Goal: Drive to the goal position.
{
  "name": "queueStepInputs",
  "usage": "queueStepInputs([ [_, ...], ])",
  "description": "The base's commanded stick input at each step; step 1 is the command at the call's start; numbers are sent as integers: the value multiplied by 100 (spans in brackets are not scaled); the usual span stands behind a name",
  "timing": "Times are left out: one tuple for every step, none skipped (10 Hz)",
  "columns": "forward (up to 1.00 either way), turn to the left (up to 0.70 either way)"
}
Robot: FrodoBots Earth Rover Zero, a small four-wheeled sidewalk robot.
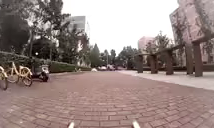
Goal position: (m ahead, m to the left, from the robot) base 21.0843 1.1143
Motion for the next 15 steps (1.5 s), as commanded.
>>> queueStepInputs([
  [70,0],
  [70,0],
  [70,0],
  [70,0],
  [70,0],
  [70,0],
  [70,0],
  [70,0],
  [70,0],
  [70,0],
  [70,0],
  [70,0],
  [70,0],
  [70,0],
  [70,0],
])
